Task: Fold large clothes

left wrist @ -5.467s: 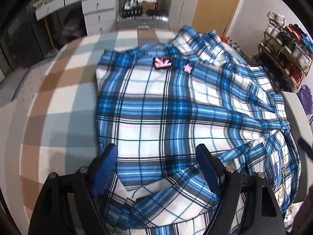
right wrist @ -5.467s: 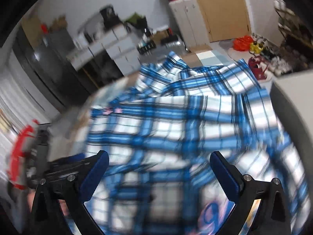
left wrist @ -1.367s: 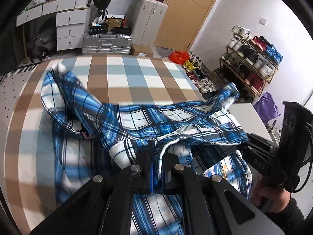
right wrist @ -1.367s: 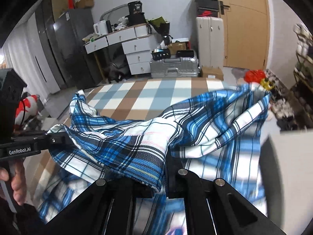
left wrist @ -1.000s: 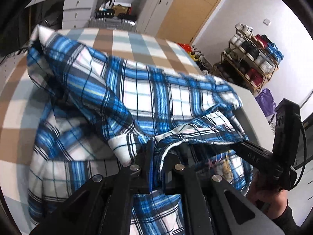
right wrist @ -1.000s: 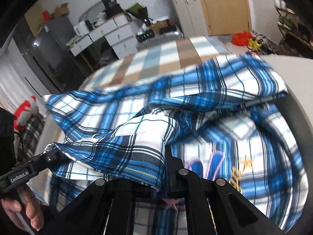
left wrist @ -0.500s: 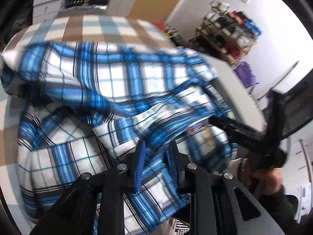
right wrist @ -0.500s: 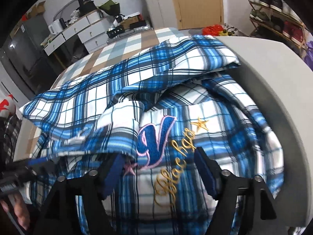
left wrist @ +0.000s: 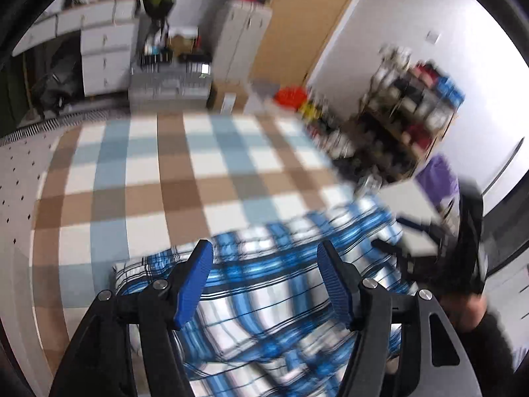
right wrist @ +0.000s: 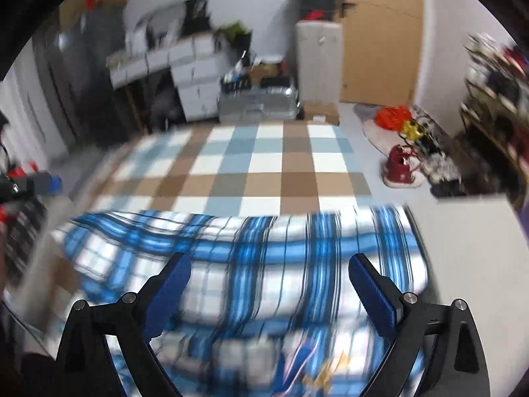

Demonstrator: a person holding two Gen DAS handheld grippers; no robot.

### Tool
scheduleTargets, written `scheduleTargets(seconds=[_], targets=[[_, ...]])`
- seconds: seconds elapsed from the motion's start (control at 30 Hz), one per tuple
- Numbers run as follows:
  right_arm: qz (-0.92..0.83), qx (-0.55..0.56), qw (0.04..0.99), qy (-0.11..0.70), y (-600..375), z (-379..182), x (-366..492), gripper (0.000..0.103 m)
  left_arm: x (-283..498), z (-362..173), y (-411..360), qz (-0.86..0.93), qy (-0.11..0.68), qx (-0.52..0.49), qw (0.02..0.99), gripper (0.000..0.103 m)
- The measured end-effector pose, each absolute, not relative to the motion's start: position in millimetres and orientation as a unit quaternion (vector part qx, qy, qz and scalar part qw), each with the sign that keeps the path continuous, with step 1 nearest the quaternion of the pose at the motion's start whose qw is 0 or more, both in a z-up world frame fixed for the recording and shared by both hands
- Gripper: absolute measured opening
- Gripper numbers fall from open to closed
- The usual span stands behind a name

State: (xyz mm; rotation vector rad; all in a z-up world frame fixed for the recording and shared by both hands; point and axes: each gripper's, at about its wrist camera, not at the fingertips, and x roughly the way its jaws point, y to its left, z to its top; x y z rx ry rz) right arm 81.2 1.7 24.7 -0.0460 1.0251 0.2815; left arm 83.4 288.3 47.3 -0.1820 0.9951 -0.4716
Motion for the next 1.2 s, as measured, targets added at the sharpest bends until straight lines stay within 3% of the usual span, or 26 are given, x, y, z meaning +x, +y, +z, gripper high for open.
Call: scheduleTargets(seconds=[0.2, 0.33, 0.5, 0.7, 0.9, 1.2], targets=[[0.126, -0.069, 0.768, 0.624, -4, -59, 119, 0.097, 61, -39, 306, -0.22, 0.559, -0.139, 0.787, 0.06], [0.131, -0.113, 0.733, 0.658, -18, -95, 100, 0.101, 45, -75, 320, -0.223, 0.588, -0.188, 0.755, 0.06], [0.127, -0.129, 0.733, 0.656, -25, -89, 83, 0.103, 33, -53, 325, -0.229, 0.597, -0.18, 0.747, 0.06], [0.113, -0.097, 0.766, 0.626, -39, -53, 94, 0.103, 34, 0, 313, -0.261, 0.551, -0.144, 0.78, 0.06], [0.091, -0.112, 0.716, 0.683, -41, -100, 107, 0.103, 59, -62, 300, -0.223, 0.637, -0.128, 0.726, 0.06], [0.132, -0.096, 0.726, 0.669, -38, -101, 127, 0.103, 79, -65, 319, -0.221, 0.651, -0.175, 0.705, 0.06]])
